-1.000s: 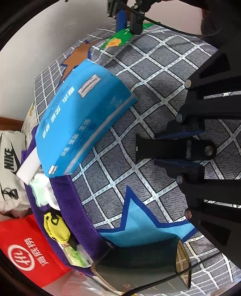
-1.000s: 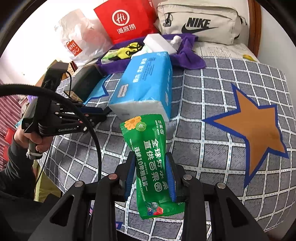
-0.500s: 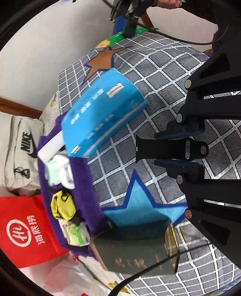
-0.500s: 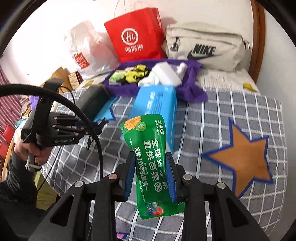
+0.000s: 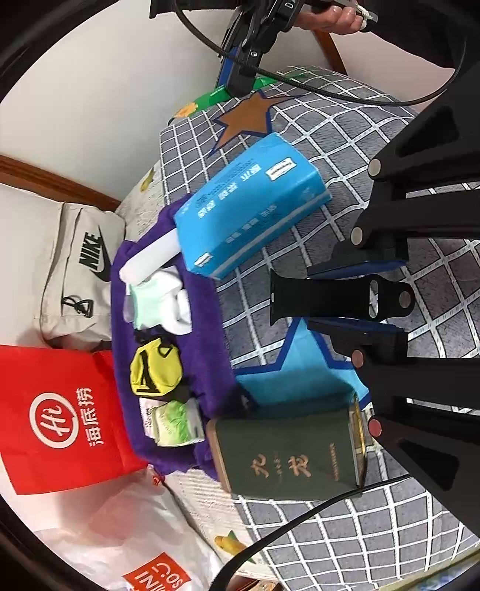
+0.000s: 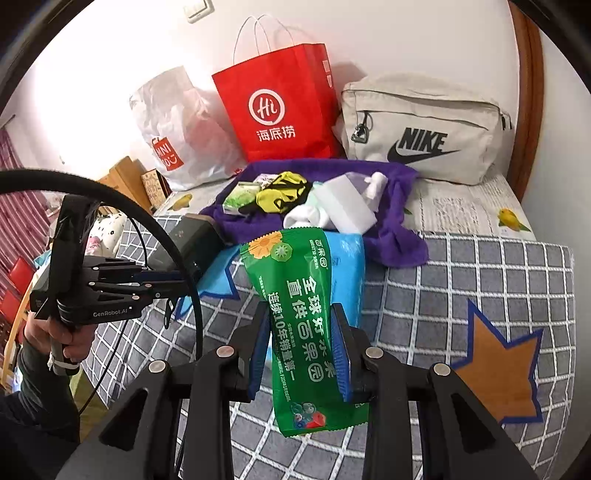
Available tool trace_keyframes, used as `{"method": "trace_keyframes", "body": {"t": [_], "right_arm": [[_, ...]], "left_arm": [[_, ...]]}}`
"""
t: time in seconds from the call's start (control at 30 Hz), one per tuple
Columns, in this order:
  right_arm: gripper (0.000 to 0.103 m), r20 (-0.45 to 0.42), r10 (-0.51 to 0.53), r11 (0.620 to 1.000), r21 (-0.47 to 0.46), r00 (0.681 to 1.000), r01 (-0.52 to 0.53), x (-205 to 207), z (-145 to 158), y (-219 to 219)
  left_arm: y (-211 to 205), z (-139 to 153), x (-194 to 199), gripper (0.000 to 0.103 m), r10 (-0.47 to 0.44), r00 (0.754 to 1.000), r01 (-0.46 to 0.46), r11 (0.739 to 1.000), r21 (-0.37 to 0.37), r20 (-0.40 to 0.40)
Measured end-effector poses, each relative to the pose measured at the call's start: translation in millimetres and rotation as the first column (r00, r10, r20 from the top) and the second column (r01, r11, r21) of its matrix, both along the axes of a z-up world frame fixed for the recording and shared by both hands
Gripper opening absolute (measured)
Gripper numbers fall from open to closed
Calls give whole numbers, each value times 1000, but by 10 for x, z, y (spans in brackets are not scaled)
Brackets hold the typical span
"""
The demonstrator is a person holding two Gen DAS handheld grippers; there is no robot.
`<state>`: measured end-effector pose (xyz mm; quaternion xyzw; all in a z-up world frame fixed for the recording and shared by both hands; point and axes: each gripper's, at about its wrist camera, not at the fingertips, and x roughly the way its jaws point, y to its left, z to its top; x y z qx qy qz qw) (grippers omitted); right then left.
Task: Organize soft objects
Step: 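Carry the green packet with the right gripper and black strap with the left toward the towel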
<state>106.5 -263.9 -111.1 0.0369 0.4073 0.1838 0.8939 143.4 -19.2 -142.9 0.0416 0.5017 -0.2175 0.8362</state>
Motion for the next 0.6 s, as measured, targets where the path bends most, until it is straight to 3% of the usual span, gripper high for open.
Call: {"method": "trace_keyframes", "body": {"t": [0.6], "right_arm": [[31, -5, 20, 1000, 8, 1000, -20, 430, -39, 174]], "left_arm": [[78, 220, 371, 20, 17, 998, -15, 1000, -24, 64]]}}
